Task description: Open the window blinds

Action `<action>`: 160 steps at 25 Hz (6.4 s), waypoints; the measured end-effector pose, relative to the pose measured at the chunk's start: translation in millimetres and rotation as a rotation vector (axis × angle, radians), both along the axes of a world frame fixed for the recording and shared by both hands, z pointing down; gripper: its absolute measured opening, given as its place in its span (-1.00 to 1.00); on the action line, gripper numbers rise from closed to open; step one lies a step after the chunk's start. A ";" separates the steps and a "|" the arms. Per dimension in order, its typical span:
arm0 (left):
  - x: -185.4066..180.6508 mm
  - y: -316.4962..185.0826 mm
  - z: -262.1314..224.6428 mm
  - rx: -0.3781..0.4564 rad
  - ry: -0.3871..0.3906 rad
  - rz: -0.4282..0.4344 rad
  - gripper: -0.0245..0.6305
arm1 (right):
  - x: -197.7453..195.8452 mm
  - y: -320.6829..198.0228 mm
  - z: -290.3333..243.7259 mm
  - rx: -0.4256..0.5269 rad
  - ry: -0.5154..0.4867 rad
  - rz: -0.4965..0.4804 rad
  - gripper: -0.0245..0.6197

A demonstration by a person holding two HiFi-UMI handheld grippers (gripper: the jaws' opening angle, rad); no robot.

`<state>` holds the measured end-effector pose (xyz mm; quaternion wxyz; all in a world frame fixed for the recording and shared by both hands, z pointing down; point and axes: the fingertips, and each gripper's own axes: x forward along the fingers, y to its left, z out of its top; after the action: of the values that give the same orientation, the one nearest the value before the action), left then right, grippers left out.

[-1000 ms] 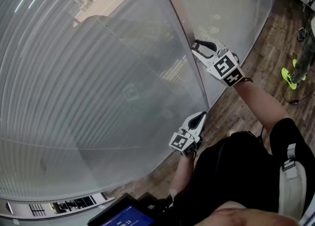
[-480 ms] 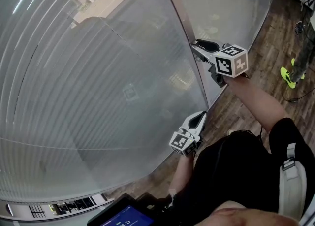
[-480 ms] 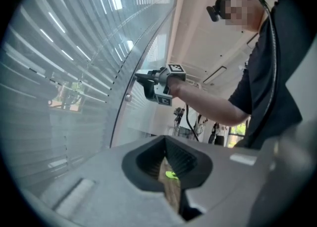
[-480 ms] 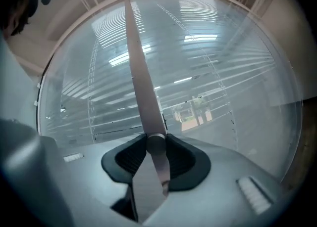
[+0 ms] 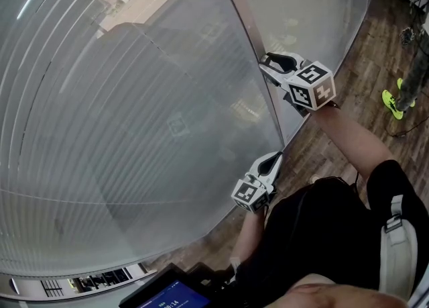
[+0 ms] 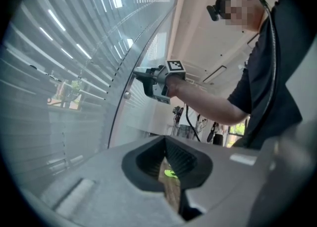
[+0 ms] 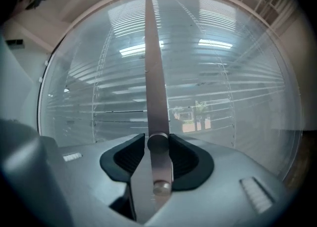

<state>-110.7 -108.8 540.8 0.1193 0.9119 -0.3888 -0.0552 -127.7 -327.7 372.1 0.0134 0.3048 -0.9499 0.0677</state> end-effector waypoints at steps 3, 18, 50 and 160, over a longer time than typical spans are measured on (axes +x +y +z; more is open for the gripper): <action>3.2 0.4 1.7 -0.006 0.004 0.003 -0.92 | -3.1 3.9 3.2 0.051 0.047 -0.012 -0.38; 5.7 -6.2 8.9 -0.028 -0.001 0.005 -0.92 | -4.1 20.6 -5.3 0.776 0.732 -0.001 -0.23; 6.7 -9.9 17.2 -0.054 0.005 0.006 -0.92 | -7.9 13.6 -1.0 0.713 0.678 0.010 -0.54; 6.2 0.8 29.5 -0.082 0.007 -0.001 -0.92 | 0.5 2.9 0.1 -0.017 0.006 -0.065 -0.26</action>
<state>-104.6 -107.9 570.2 0.1581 0.9058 -0.3909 -0.0424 -127.3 -324.8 372.2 0.0212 0.2737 -0.9587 0.0744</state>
